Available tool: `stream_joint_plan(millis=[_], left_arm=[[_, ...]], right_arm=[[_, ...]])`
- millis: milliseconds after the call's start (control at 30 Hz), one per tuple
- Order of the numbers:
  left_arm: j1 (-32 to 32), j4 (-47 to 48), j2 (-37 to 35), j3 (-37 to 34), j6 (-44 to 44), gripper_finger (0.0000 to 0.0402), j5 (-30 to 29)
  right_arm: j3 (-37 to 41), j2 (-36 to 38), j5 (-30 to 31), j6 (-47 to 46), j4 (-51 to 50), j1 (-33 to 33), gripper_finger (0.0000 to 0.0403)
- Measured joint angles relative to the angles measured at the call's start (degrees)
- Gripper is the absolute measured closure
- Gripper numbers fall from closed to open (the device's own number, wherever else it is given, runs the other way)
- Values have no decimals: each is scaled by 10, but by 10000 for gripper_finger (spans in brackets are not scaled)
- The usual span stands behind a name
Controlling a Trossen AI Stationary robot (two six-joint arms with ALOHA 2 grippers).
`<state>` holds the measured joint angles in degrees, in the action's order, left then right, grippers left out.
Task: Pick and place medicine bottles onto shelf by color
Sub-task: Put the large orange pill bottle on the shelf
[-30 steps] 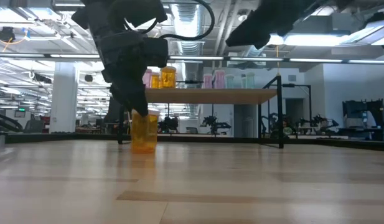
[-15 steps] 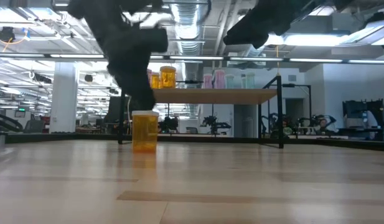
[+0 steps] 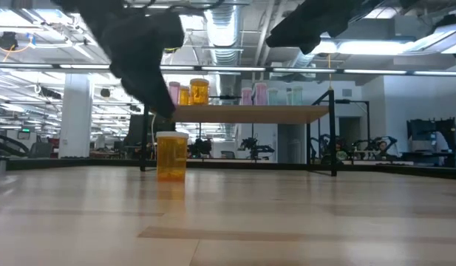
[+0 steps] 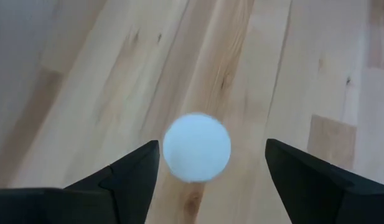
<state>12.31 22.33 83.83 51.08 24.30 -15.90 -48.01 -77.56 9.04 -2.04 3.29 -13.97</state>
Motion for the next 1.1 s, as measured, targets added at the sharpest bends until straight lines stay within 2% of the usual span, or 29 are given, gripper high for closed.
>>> stream_joint_plan(millis=[200, 333, 567, 967, 1100], left_arm=[[-3, -76, 0, -66, 39, 123, 4], [-3, -136, 0, -81, 37, 123, 5], [-10, -138, 5, -81, 34, 123, 0], [-10, -159, 55, -81, 30, 123, -10], [-14, -160, 55, -81, 19, 134, -15]], right_arm=[[0, 0, 0, -1, 6, 0, 269], [0, 0, 0, -1, 9, 0, 269], [0, 0, 0, 1, 16, 0, 269], [0, 0, 0, 5, 17, 0, 269], [0, 0, 0, 5, 17, 0, 269]])
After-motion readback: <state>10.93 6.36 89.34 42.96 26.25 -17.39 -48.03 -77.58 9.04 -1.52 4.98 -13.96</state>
